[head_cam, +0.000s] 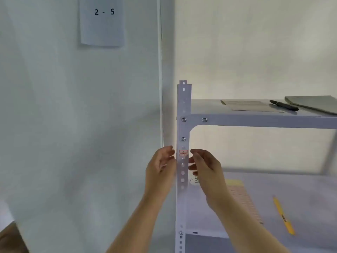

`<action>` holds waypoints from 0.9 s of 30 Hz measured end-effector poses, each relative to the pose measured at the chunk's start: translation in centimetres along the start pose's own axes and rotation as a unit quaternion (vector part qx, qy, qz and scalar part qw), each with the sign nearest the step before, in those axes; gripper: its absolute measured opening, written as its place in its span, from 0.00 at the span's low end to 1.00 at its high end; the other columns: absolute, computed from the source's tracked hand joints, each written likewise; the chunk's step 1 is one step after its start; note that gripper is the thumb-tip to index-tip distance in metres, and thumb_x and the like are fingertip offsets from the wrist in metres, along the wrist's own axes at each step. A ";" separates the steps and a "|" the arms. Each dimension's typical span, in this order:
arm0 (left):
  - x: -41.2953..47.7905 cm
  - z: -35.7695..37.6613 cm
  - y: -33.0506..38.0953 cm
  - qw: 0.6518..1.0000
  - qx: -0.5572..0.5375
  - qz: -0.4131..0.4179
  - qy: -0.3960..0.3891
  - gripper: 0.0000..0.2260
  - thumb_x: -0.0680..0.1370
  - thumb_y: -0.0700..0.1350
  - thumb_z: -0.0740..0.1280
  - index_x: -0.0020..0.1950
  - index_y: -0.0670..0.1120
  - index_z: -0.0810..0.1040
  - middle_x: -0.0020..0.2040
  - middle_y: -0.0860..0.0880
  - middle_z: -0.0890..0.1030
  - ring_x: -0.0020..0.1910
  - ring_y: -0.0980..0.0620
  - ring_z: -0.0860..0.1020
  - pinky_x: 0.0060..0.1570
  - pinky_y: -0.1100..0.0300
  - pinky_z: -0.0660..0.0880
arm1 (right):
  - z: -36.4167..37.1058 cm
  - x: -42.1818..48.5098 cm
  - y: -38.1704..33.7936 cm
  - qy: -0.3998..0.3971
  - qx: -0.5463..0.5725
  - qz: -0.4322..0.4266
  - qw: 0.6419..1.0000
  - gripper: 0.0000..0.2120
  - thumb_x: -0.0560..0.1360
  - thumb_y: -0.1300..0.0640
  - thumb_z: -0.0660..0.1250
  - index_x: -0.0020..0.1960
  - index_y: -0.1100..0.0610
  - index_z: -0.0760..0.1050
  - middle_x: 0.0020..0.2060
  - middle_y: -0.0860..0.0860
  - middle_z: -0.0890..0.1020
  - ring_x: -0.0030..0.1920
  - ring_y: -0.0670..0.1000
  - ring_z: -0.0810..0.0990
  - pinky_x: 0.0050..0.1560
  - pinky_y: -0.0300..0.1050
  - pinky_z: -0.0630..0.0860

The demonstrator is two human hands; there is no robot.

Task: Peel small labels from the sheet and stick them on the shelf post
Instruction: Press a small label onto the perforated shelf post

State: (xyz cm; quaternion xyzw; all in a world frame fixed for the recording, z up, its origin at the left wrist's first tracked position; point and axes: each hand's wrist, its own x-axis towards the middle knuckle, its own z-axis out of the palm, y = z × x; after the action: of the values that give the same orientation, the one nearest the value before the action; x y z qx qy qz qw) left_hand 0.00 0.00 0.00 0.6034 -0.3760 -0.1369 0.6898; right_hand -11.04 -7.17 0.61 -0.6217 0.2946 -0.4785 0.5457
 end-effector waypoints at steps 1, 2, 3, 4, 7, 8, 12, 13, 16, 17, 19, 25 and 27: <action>0.2 0.2 -0.1 1.000 -0.024 -0.006 -0.011 0.14 0.79 0.38 0.66 0.61 0.52 0.80 0.55 0.55 0.86 0.55 0.58 0.84 0.56 0.60 0.79 | -0.1 0.3 0.0 -0.018 0.019 0.000 1.000 0.10 0.81 0.58 0.60 0.48 0.54 0.81 0.39 0.50 0.85 0.40 0.48 0.81 0.40 0.35 0.75; 0.1 0.5 0.2 0.999 -0.030 -0.019 -0.022 0.14 0.79 0.38 0.66 0.61 0.52 0.80 0.55 0.54 0.87 0.54 0.56 0.84 0.55 0.60 0.79 | -0.2 0.5 0.0 -0.030 0.025 0.001 0.999 0.10 0.81 0.58 0.60 0.48 0.55 0.81 0.39 0.51 0.85 0.40 0.48 0.81 0.41 0.37 0.75; 0.2 0.6 0.2 0.999 -0.038 -0.018 -0.034 0.13 0.79 0.39 0.66 0.61 0.52 0.80 0.54 0.54 0.87 0.54 0.55 0.85 0.54 0.60 0.79 | -0.2 0.6 0.1 -0.041 0.030 0.002 0.999 0.10 0.81 0.58 0.61 0.47 0.55 0.81 0.39 0.51 0.85 0.39 0.47 0.81 0.42 0.38 0.75; 0.3 0.7 0.4 0.998 -0.047 -0.020 -0.040 0.13 0.79 0.39 0.67 0.61 0.51 0.81 0.54 0.52 0.88 0.53 0.54 0.85 0.52 0.61 0.80 | -0.2 0.8 0.3 -0.046 0.037 0.003 0.998 0.10 0.81 0.58 0.61 0.46 0.56 0.81 0.39 0.52 0.84 0.39 0.47 0.80 0.42 0.38 0.75; 0.7 1.1 0.7 0.997 -0.066 -0.008 -0.049 0.12 0.79 0.37 0.68 0.60 0.48 0.82 0.52 0.50 0.88 0.52 0.52 0.86 0.44 0.68 0.79 | -0.1 1.1 0.2 -0.056 0.054 0.000 0.997 0.10 0.80 0.59 0.63 0.45 0.58 0.82 0.43 0.60 0.84 0.41 0.50 0.80 0.45 0.41 0.75; 0.8 1.1 0.9 0.996 -0.069 -0.005 -0.052 0.12 0.79 0.36 0.68 0.60 0.47 0.82 0.52 0.50 0.88 0.51 0.52 0.86 0.44 0.69 0.78 | -0.2 1.2 0.3 -0.061 0.057 -0.002 0.996 0.10 0.79 0.59 0.64 0.45 0.58 0.82 0.44 0.62 0.84 0.42 0.51 0.80 0.46 0.43 0.75; 1.6 1.0 1.0 0.995 -0.075 -0.004 -0.066 0.12 0.79 0.36 0.68 0.61 0.47 0.81 0.52 0.48 0.88 0.50 0.51 0.87 0.49 0.62 0.81 | 0.1 1.2 0.3 -0.051 0.087 0.010 0.995 0.09 0.79 0.59 0.65 0.45 0.59 0.83 0.45 0.65 0.84 0.43 0.56 0.80 0.48 0.48 0.76; 1.8 0.9 1.0 0.995 -0.067 -0.004 -0.071 0.12 0.79 0.36 0.68 0.60 0.48 0.81 0.52 0.49 0.88 0.50 0.50 0.87 0.51 0.58 0.82 | 0.3 1.2 0.3 -0.047 0.093 0.015 0.994 0.09 0.79 0.59 0.65 0.45 0.59 0.83 0.43 0.64 0.84 0.43 0.55 0.81 0.47 0.48 0.77; 2.3 0.6 0.8 0.994 -0.058 -0.003 -0.089 0.13 0.79 0.36 0.68 0.60 0.50 0.82 0.51 0.49 0.88 0.51 0.48 0.87 0.54 0.52 0.82 | 0.8 1.2 0.4 -0.033 0.106 0.023 0.994 0.09 0.78 0.60 0.66 0.43 0.61 0.82 0.40 0.62 0.84 0.41 0.54 0.81 0.46 0.46 0.76; 2.5 0.5 0.7 0.994 -0.059 -0.002 -0.095 0.13 0.79 0.36 0.68 0.59 0.50 0.82 0.51 0.49 0.88 0.51 0.48 0.87 0.54 0.53 0.82 | 1.0 1.2 0.4 -0.031 0.110 0.024 0.993 0.09 0.78 0.60 0.66 0.43 0.62 0.82 0.40 0.64 0.84 0.41 0.54 0.81 0.45 0.46 0.76; 2.7 0.3 0.5 0.992 -0.066 -0.004 -0.110 0.13 0.79 0.36 0.68 0.59 0.50 0.82 0.51 0.50 0.89 0.51 0.49 0.87 0.53 0.55 0.81 | 1.3 1.3 0.5 -0.024 0.121 0.031 0.992 0.09 0.77 0.60 0.66 0.44 0.65 0.81 0.38 0.63 0.82 0.39 0.55 0.79 0.41 0.42 0.75; 3.3 -0.1 0.0 0.984 -0.100 -0.007 -0.147 0.13 0.78 0.38 0.70 0.61 0.49 0.81 0.51 0.49 0.89 0.51 0.50 0.87 0.54 0.55 0.81 | 2.3 1.7 0.4 -0.010 0.149 0.047 0.988 0.13 0.74 0.60 0.63 0.49 0.70 0.78 0.48 0.73 0.78 0.41 0.57 0.77 0.44 0.51 0.73; 3.5 -0.1 -0.2 0.981 -0.113 -0.008 -0.157 0.13 0.78 0.37 0.70 0.61 0.48 0.81 0.50 0.48 0.89 0.51 0.50 0.87 0.53 0.58 0.81 | 2.6 1.9 0.4 -0.009 0.154 0.054 0.987 0.15 0.73 0.60 0.61 0.50 0.72 0.74 0.49 0.75 0.76 0.42 0.57 0.76 0.45 0.53 0.71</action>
State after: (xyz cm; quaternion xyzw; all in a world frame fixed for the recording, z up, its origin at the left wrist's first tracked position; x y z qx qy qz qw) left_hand 2.52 -2.20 1.07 0.4959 -0.4571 -0.2768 0.6845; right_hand -7.89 -7.90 0.86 -0.5178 0.2455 -0.4828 0.6623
